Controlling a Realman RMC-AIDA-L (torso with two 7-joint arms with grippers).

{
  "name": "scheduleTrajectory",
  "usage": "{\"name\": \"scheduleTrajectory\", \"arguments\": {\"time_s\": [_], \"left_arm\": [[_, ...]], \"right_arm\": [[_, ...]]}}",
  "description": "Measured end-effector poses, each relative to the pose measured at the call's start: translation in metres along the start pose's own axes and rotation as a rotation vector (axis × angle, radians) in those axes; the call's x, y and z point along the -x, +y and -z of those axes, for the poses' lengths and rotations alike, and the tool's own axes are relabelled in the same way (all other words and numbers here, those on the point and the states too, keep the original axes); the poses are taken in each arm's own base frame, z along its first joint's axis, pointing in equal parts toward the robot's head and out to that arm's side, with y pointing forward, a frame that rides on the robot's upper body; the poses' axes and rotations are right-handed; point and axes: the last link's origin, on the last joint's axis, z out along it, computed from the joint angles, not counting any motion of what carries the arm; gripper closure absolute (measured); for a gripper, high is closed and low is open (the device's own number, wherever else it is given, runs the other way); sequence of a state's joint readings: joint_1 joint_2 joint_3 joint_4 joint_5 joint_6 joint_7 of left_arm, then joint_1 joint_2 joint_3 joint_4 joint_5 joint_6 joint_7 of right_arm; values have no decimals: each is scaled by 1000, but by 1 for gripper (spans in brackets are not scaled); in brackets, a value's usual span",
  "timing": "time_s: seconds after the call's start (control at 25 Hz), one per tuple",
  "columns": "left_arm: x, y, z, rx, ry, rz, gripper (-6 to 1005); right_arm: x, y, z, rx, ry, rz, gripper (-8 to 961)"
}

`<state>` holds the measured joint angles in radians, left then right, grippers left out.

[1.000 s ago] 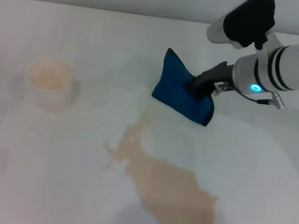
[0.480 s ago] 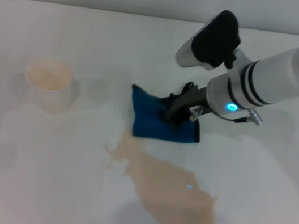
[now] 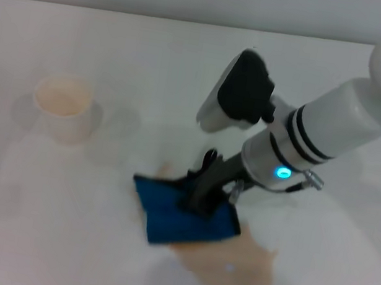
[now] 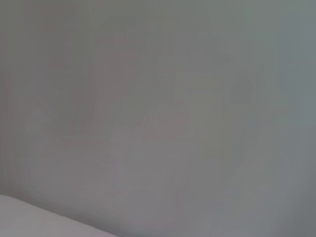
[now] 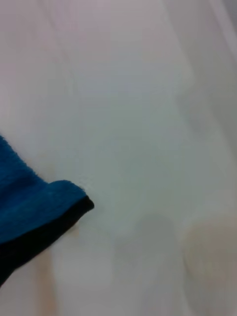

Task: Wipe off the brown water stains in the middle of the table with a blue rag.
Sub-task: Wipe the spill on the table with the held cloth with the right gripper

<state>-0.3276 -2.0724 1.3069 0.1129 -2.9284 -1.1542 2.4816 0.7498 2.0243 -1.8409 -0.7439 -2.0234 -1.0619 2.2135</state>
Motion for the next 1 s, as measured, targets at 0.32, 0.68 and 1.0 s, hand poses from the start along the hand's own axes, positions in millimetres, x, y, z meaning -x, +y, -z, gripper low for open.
{"name": "scheduleTrajectory", "arguments": {"time_s": [0.32, 0.68, 1.0], "left_arm": [[0, 1, 0, 2, 1, 1, 112], [1, 2, 0, 5, -1, 1, 112], [2, 2, 1, 5, -3, 2, 113]], "right_arm": [[-5, 29, -8, 137, -12, 115, 890], [0, 16, -14, 6, -149, 68, 892], [3, -1, -13, -125, -224, 38, 893]]}}
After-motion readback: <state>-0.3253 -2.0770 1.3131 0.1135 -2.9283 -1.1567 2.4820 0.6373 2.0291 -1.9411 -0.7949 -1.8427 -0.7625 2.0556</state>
